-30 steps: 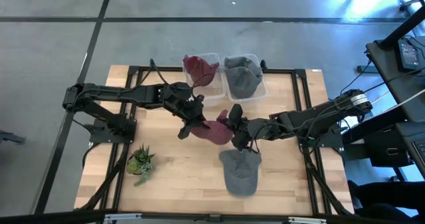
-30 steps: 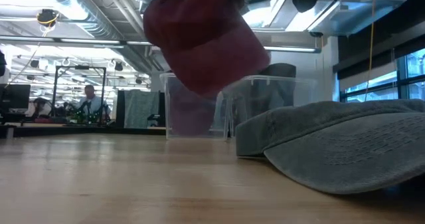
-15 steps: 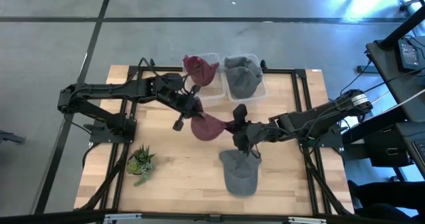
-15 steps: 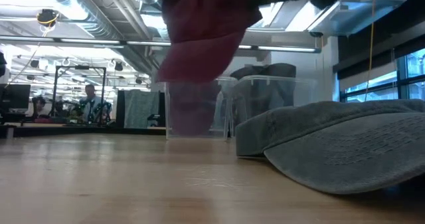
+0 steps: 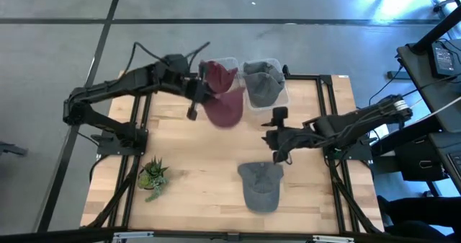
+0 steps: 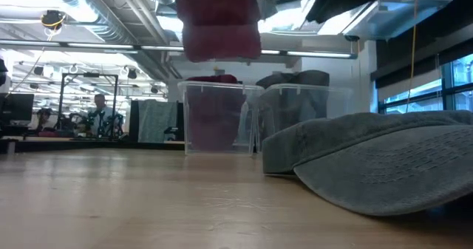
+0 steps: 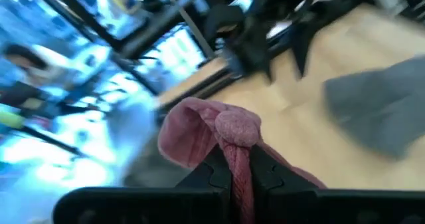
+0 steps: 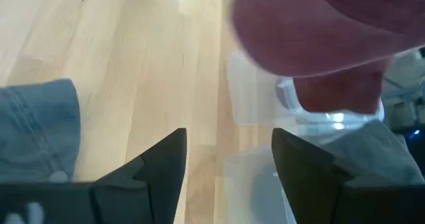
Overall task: Pick & Place hat
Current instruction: Put the red cap into the left transparent bin
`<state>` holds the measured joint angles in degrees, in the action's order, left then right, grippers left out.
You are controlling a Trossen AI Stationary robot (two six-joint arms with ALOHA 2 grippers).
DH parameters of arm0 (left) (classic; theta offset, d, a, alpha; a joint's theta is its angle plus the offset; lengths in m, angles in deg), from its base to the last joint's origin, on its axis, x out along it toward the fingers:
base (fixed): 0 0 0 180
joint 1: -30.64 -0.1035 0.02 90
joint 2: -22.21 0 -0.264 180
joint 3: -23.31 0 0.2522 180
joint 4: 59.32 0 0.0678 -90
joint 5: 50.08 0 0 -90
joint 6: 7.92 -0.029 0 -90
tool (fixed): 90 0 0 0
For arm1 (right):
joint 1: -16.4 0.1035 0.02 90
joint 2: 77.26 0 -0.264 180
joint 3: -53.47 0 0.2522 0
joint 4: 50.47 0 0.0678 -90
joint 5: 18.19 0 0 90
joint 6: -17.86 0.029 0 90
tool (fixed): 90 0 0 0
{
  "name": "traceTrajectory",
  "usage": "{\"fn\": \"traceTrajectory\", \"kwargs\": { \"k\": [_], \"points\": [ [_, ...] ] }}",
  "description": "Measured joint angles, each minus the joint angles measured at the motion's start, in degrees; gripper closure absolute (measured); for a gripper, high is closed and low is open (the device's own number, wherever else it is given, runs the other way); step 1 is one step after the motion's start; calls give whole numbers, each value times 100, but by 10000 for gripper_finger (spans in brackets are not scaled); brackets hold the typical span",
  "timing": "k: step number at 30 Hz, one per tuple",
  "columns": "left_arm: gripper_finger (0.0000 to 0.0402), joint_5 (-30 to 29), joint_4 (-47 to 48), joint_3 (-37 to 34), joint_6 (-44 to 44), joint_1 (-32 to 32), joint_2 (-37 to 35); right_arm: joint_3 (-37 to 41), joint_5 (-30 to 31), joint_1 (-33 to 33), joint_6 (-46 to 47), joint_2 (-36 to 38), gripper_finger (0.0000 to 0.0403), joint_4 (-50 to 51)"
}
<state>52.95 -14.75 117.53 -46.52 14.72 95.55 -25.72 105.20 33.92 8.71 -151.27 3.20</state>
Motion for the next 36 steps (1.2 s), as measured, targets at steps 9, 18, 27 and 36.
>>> {"fn": "traceTrajectory", "kwargs": {
  "k": [9, 18, 27, 36],
  "points": [
    [398, 281, 48, 270, -1867, -917, 32, 0, 5, -12, 431, 223, 183, 287],
    [398, 863, -94, 264, -2782, -1686, 806, 0, 4, -17, 576, 217, 183, 287],
    [398, 870, -704, 263, -3239, -2003, 1331, 17, 5, -131, 587, 215, 182, 337],
    [398, 483, -665, 263, -3601, -2208, 1346, 20, 4, -580, 587, 213, 182, 519]
  ]
}}
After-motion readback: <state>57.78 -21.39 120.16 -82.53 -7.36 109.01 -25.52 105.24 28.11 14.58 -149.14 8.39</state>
